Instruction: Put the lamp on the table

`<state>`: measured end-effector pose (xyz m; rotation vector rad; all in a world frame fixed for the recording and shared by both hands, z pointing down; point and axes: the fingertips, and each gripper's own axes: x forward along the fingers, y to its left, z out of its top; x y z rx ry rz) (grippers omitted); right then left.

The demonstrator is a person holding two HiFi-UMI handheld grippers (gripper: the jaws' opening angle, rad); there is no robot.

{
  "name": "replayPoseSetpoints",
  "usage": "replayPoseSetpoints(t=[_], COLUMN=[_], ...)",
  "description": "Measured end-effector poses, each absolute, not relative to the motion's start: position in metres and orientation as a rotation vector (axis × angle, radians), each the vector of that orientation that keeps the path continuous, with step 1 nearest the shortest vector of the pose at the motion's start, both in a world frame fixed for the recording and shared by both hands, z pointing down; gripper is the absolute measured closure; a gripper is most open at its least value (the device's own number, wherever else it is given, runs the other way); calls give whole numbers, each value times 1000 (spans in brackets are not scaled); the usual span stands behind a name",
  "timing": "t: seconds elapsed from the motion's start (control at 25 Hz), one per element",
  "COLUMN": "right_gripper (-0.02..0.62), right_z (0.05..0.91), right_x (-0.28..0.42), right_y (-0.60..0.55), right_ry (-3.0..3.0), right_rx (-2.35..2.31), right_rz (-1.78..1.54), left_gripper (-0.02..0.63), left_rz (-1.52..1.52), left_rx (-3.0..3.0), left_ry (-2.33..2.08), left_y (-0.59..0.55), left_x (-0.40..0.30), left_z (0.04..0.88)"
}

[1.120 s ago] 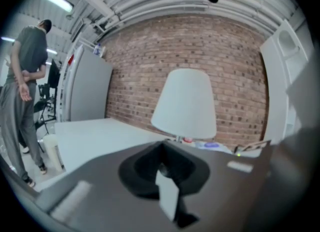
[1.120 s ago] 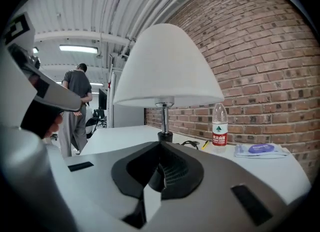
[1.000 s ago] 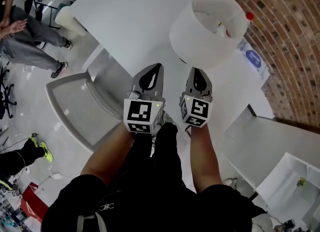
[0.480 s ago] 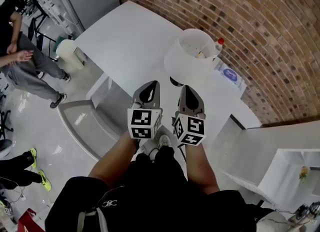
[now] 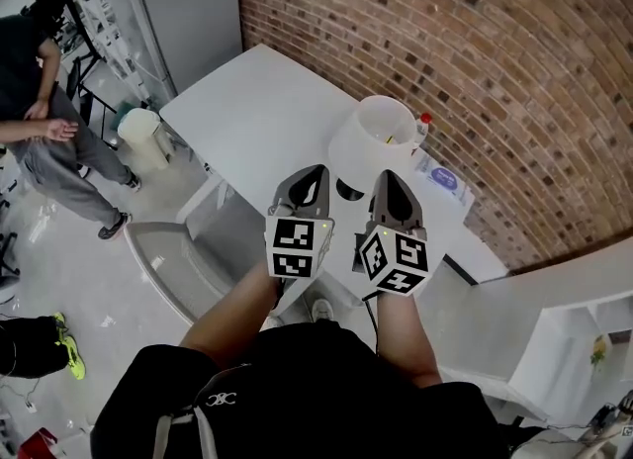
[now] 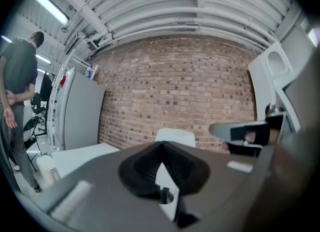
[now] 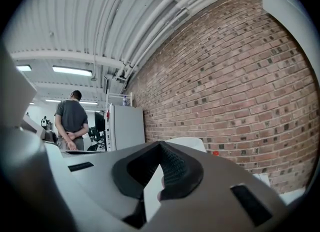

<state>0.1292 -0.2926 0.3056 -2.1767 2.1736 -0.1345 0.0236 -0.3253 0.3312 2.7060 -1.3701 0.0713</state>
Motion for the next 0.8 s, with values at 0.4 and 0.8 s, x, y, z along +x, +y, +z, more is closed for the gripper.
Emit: replayPoseSetpoints(t=[0.4,0.8], right_gripper=[598,598], right_z=[307,316], right_x=[120,134], right_y=[-288,-291], right_ry=[2204,2168], right_rx=[-2237,-2256], right_rz=[-54,-60], left_gripper=[606,606], left_rz=[78,76], left_rx=[2747,2768], left_ry=[-1338,-1315], left_y=[-315,-321], left_x=[31,43], left_z=[326,329])
